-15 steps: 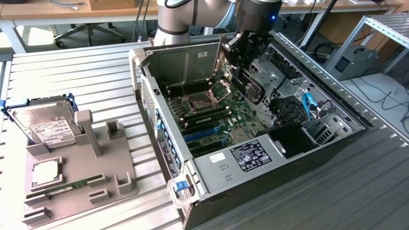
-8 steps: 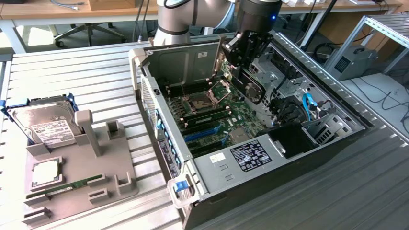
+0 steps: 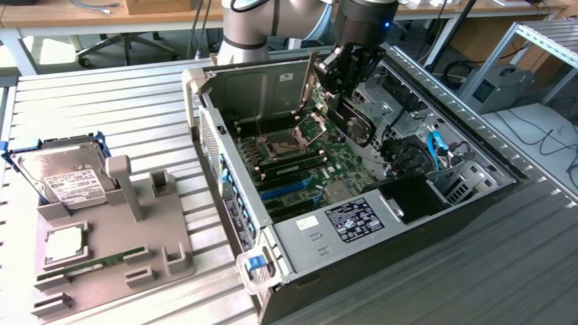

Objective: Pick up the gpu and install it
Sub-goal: 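Insert the gpu into the slot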

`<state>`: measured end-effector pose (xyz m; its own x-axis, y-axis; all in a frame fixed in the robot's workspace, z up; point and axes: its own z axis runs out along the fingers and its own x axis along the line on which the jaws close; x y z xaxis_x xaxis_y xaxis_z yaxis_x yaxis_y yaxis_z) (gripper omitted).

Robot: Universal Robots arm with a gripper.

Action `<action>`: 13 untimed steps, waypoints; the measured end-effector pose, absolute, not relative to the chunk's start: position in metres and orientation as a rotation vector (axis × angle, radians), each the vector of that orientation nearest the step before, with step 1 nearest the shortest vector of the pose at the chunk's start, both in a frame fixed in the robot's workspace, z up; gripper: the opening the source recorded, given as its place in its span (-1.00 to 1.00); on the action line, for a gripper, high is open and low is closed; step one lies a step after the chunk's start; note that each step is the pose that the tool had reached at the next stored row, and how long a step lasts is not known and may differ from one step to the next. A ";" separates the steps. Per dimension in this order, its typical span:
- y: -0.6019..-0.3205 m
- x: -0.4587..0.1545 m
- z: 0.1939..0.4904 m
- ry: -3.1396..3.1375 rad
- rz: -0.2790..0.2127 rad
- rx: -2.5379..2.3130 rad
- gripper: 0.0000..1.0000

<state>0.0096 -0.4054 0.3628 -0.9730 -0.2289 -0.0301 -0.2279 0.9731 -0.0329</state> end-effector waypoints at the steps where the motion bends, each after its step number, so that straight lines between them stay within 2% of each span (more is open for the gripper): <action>1: -0.405 0.010 0.363 3.086 -0.045 -0.361 -0.47; 13: -0.405 0.010 0.363 3.080 -0.044 -0.411 -0.47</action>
